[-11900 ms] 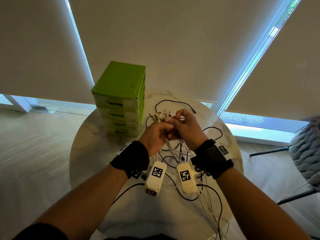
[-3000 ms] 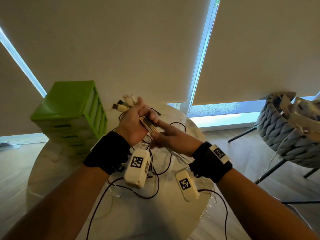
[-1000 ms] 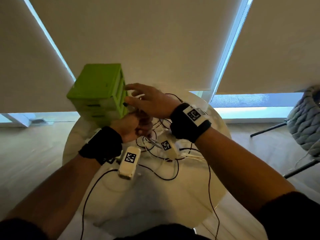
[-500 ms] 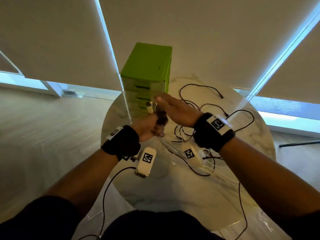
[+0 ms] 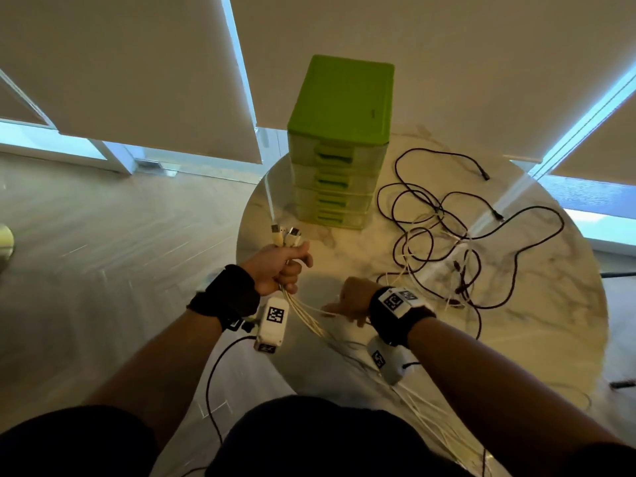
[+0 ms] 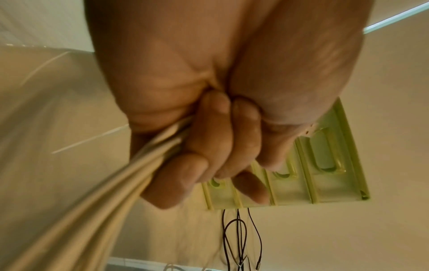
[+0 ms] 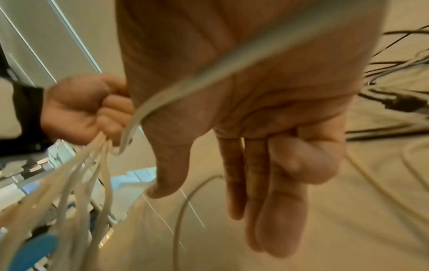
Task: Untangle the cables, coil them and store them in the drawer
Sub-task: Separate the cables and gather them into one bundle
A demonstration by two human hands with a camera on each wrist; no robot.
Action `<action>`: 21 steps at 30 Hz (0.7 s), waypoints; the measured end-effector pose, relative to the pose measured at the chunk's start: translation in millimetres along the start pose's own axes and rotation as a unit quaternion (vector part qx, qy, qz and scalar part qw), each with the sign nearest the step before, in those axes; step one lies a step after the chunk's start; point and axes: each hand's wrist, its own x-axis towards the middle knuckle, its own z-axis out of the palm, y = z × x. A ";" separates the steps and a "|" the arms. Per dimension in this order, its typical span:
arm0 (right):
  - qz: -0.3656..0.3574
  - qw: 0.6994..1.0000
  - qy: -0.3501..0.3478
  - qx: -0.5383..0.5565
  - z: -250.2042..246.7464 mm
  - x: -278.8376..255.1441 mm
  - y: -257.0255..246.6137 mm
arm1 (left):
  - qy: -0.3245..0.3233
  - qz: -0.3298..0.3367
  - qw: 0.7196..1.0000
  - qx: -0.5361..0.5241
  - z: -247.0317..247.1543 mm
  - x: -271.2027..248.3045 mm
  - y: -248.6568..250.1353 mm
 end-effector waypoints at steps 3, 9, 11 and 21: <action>0.021 0.999 0.015 -0.039 18.1 18.5 7.5 | 0.015 -0.002 1.000 -0.027 -4.5 5.9 -4.3; -0.035 0.973 0.100 0.207 -10.1 -1.3 14.7 | 0.025 0.017 0.997 -0.066 -3.0 17.7 -8.6; -0.075 0.952 0.155 0.253 -23.9 -12.5 8.1 | 0.012 0.031 0.997 -0.071 2.4 21.6 -9.1; -0.126 0.970 0.160 0.136 -45.7 -27.4 -8.3 | -0.026 0.124 0.990 -0.061 51.9 23.6 3.2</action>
